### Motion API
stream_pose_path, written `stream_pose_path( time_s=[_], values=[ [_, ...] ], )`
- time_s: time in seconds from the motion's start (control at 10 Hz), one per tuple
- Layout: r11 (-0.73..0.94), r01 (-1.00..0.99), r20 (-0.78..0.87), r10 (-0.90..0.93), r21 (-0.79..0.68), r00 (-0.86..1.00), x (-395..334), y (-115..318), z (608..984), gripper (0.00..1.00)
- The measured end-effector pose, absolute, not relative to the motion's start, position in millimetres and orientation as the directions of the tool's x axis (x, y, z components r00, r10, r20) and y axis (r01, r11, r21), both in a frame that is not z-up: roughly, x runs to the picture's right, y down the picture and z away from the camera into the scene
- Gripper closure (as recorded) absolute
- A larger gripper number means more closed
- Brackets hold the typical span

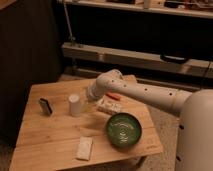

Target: Place the ceramic cup over the eraser

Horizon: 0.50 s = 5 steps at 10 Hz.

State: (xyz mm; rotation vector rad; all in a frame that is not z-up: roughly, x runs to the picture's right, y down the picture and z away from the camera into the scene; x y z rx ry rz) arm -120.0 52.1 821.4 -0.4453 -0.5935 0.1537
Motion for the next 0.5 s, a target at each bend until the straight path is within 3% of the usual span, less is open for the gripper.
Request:
stream_pose_path(
  time_s=[0.5],
  values=[
    [0.856, -0.072, 0.635, 0.434, -0.513, 0.639, -94, 39, 850, 0.2]
  ],
)
